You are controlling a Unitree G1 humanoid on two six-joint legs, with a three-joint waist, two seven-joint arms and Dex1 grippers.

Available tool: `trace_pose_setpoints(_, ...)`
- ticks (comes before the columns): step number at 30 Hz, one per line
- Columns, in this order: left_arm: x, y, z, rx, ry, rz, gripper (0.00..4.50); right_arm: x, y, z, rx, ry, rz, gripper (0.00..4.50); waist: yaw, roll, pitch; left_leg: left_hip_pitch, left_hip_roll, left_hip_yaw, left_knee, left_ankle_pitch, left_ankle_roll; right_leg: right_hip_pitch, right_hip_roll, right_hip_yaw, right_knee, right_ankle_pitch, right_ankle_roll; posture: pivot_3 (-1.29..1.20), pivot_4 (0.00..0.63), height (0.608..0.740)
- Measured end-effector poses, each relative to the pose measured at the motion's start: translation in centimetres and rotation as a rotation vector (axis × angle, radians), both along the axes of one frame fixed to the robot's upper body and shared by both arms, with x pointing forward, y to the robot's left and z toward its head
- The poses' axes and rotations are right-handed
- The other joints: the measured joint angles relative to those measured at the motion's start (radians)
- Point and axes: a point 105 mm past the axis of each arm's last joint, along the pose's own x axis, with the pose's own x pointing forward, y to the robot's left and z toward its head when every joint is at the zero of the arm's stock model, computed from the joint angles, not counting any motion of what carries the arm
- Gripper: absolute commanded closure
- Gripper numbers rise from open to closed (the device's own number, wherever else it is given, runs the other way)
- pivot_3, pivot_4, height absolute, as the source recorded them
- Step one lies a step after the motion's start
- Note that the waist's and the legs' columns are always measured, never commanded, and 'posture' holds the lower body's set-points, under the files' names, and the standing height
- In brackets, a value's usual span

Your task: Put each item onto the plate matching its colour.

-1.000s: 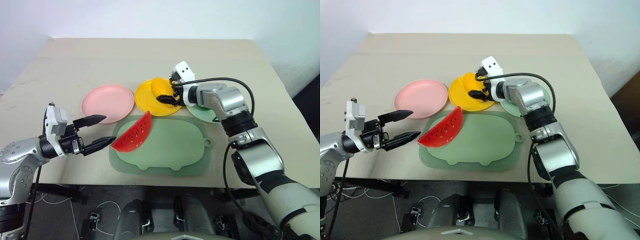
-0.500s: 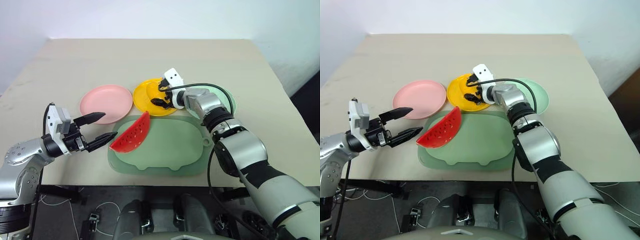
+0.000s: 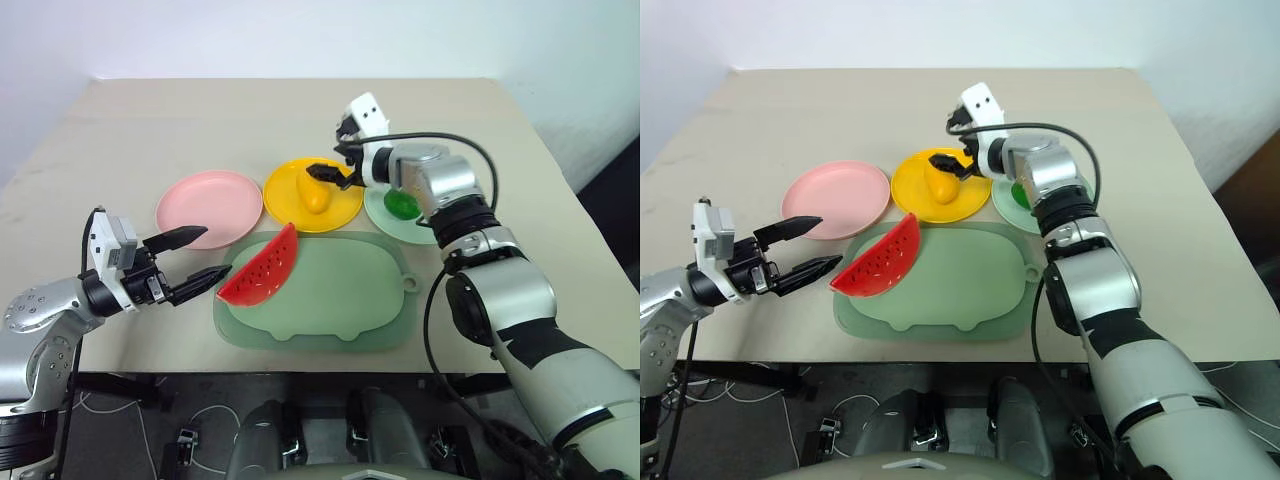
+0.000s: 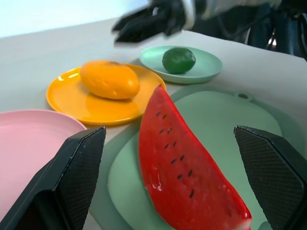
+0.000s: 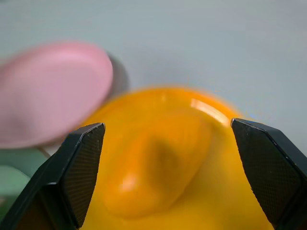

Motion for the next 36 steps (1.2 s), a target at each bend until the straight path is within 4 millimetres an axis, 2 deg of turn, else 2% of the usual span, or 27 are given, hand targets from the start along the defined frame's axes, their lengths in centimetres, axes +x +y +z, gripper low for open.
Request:
trace_pose_setpoints(2,0.1,0.0,0.1,-0.003,-0.006,0.007,0.00,-1.8,-1.0,0.3,0.021,-0.035,0.030,0.03,0.002,0.000,0.000,0.001,0.000,0.000,0.000,0.000,0.000,0.001,0.000,0.000,0.000,0.000,0.000,0.00,0.150,0.696)
trace_pose_setpoints(8,0.2,-0.3,0.0,-0.020,-0.009,0.007,0.00,-8.4,-4.0,-1.0,0.128,-0.091,0.118,0.03,0.010,0.000,0.000,0.006,0.000,0.000,-0.001,0.000,0.000,0.005,0.000,0.000,0.000,0.000,0.000,0.00,0.150,0.696)
trace_pose_setpoints(12,0.2,-0.3,-0.1,-0.024,-0.006,0.009,0.00,-11.2,-5.9,-2.1,0.160,-0.066,0.135,0.03,0.019,0.000,0.000,0.011,0.000,0.000,-0.001,0.000,0.000,0.010,0.000,0.000,-0.002,0.000,-0.001,0.00,0.150,0.696)
trace_pose_setpoints(14,0.2,-0.2,-0.1,-0.025,-0.004,0.011,0.00,-12.1,-6.0,-2.8,0.154,-0.041,0.154,0.03,0.021,-0.001,0.000,0.011,0.000,0.000,-0.001,0.000,0.000,0.010,-0.001,0.000,-0.002,-0.002,-0.003,0.00,0.150,0.696)
trace_pose_setpoints(17,0.7,-0.2,0.3,-0.044,-0.012,0.030,0.00,-12.9,-6.1,-3.2,0.148,-0.030,0.170,0.03,0.024,-0.001,0.000,0.011,0.000,0.000,-0.001,0.000,0.000,0.010,-0.001,0.000,-0.003,-0.002,-0.004,0.00,0.150,0.696)
trace_pose_setpoints(21,1.1,-0.4,0.9,-0.062,-0.002,0.040,0.00,-13.0,-6.3,-3.1,0.116,-0.042,0.160,0.03,0.026,-0.001,0.000,0.011,0.000,0.000,-0.001,-0.001,0.000,0.011,-0.001,0.000,-0.003,-0.002,-0.004,0.00,0.150,0.696)
trace_pose_setpoints(24,1.3,-0.6,0.9,-0.029,0.046,0.048,0.00,-13.0,-6.2,-4.1,0.084,-0.024,0.150,0.03,0.026,-0.001,0.000,0.011,0.000,0.000,-0.001,-0.001,0.000,0.011,-0.001,0.000,-0.003,-0.002,-0.004,0.00,0.150,0.696)
trace_pose_setpoints(30,1.3,-3.2,2.7,0.047,0.056,0.005,0.00,-12.9,-6.3,-4.4,0.086,-0.018,0.132,0.03,0.030,-0.001,0.000,0.011,-0.001,-0.001,-0.001,-0.001,0.000,0.012,-0.001,0.000,-0.004,-0.002,-0.003,0.00,0.150,0.696)
trace_pose_setpoints(36,1.7,-4.8,1.8,0.146,0.152,0.034,0.00,-13.1,-6.7,-5.0,0.085,0.000,0.111,0.03,0.031,-0.001,0.000,0.012,-0.001,-0.001,-0.001,0.000,0.000,0.012,-0.001,0.000,-0.004,0.000,-0.001,0.00,0.150,0.696)
